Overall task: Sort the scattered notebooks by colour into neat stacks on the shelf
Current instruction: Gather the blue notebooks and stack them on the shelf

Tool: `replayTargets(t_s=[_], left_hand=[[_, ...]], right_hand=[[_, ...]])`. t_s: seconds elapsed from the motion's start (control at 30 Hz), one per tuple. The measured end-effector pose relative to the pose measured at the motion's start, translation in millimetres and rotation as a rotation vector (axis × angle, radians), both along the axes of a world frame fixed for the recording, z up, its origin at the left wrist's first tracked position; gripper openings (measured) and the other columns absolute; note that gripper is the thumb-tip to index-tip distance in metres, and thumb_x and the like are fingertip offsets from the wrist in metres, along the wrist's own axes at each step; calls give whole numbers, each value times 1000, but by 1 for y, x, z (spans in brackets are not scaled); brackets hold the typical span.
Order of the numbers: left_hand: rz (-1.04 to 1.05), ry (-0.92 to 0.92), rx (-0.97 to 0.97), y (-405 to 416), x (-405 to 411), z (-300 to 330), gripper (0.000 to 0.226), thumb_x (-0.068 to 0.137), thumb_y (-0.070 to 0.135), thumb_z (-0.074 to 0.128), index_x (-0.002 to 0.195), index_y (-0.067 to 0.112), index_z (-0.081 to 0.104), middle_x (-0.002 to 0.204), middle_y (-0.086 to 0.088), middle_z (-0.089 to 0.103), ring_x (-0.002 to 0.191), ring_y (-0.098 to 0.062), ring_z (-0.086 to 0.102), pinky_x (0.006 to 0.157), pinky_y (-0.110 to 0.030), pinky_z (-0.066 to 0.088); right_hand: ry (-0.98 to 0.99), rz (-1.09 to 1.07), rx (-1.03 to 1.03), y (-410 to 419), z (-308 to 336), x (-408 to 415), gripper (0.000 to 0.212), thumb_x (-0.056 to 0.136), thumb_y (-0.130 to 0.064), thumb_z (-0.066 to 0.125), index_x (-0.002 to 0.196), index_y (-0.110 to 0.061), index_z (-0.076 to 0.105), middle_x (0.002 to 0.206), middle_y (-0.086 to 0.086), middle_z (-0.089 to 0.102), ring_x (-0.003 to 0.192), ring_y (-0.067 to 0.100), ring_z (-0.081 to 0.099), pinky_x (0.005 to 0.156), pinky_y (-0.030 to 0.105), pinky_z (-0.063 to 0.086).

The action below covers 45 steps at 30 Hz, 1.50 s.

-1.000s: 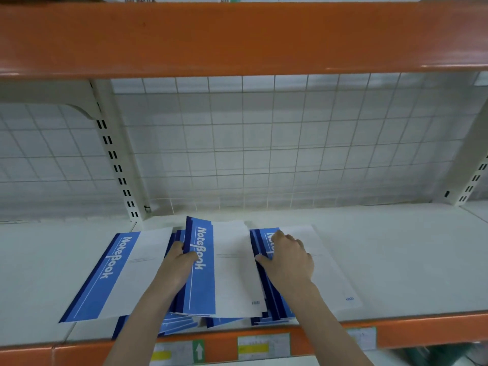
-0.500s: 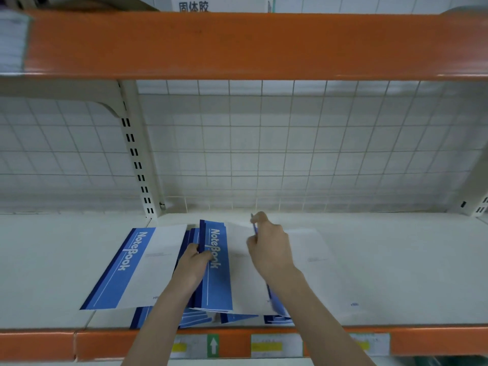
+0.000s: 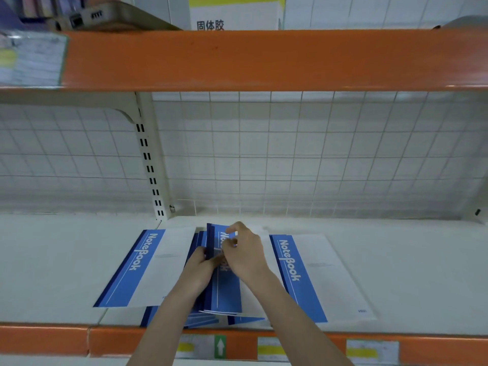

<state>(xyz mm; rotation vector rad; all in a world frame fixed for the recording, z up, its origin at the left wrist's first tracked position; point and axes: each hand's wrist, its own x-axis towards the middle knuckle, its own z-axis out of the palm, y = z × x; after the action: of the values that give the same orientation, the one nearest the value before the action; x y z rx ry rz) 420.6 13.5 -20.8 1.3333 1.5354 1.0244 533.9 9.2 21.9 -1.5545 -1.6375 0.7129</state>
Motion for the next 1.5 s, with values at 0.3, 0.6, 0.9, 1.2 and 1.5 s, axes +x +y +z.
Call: replayTargets(t_s=[0.3, 0.6, 0.9, 1.2, 1.5], left_hand=[[15, -414, 233, -17, -4, 29, 10, 96, 17, 52, 101, 23, 58, 96, 0, 72, 82, -18, 70, 61, -28, 54], [-24, -418, 487, -22, 9, 57, 26, 78, 39, 63, 103, 32, 62, 99, 8, 72, 92, -11, 68, 70, -20, 55], [1, -237, 408, -17, 13, 21, 39, 77, 23, 72, 113, 19, 58, 99, 9, 70, 90, 4, 65, 69, -7, 49], [-139, -157, 290, -2, 18, 29, 33, 85, 13, 69, 112, 26, 55, 102, 10, 68, 93, -2, 65, 76, -16, 48], [-208, -87, 18, 4, 110, 35, 38, 101, 37, 37, 107, 3, 51, 98, -7, 54, 89, -20, 53, 80, -34, 41]], right_hand=[[261, -72, -59, -6, 4, 67, 30, 94, -40, 51, 107, -13, 51, 71, -2, 51, 64, 13, 49, 51, 15, 38], [707, 20, 163, -20, 17, 54, 26, 94, -43, 48, 78, -62, 56, 77, -52, 52, 77, -29, 49, 64, 5, 41], [623, 57, 223, -21, -20, 53, 27, 92, -35, 56, 119, -30, 57, 110, -20, 65, 104, -4, 58, 81, 7, 45], [398, -38, 188, -13, -10, 74, 30, 100, -26, 40, 83, -4, 52, 70, -8, 52, 64, 6, 45, 61, 20, 39], [396, -349, -162, -38, -10, 163, 36, 102, -36, 29, 90, -9, 50, 87, 10, 55, 74, 19, 53, 43, 17, 40]])
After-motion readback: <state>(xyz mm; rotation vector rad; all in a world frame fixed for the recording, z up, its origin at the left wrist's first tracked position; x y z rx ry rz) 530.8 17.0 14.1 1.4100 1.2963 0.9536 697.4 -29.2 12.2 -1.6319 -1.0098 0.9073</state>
